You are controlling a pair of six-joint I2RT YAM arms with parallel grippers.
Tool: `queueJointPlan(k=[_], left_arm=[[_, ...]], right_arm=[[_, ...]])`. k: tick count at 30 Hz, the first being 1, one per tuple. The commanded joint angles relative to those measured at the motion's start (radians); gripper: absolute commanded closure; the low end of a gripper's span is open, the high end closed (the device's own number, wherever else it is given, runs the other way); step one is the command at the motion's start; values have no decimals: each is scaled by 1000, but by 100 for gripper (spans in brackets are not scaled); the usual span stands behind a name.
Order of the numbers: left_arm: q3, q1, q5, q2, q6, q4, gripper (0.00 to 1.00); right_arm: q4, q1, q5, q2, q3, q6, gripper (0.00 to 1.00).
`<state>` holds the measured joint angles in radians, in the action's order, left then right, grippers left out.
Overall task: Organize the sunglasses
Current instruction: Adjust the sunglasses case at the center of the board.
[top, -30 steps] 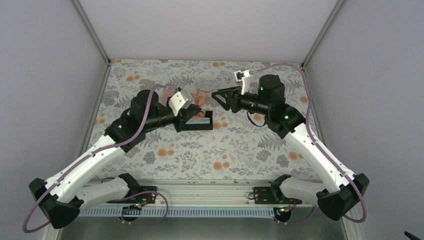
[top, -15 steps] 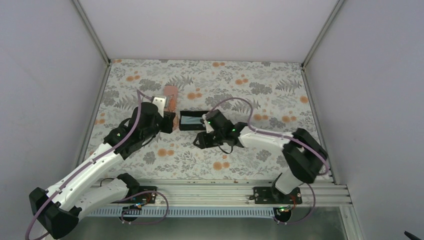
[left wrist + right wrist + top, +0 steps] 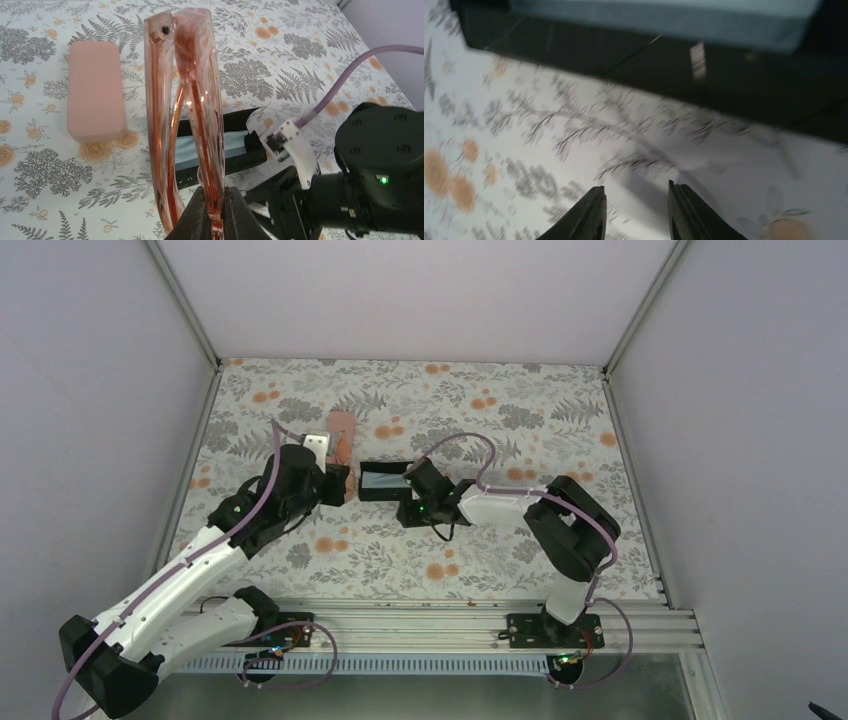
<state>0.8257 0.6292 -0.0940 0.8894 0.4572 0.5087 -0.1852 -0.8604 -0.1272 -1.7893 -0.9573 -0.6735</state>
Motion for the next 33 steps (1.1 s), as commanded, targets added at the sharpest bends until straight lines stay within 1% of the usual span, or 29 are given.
queueJointPlan(k=[1,4,6,9,16,20,24,28,33], left_arm=[[-8,-7,25,22,3,-13,98],[-6,-8,36,46,0,-20,98],[-1,-9,46,62,-3,-25,98],[1,-9,51,80,-3,-30,98],[-2,-19,94,126,-9,-53,98],[13,-27,165,181,-27,-63,98],[53,-39,254,272,-40,-55,97],[127,-44,356,401,-65,-41,97],[235,-53,401,528,-85,-29,97]], right_arm=[[9,54,105,-30,-19,17,68],[18,88,108,-53,-23,35,78],[24,111,109,-67,-25,41,83],[31,143,129,-80,-37,49,85],[41,187,128,-156,-138,103,85],[42,202,123,-202,-206,131,83],[41,212,110,-226,-248,149,81],[51,218,108,-185,-210,140,79],[83,227,104,-87,-102,87,75]])
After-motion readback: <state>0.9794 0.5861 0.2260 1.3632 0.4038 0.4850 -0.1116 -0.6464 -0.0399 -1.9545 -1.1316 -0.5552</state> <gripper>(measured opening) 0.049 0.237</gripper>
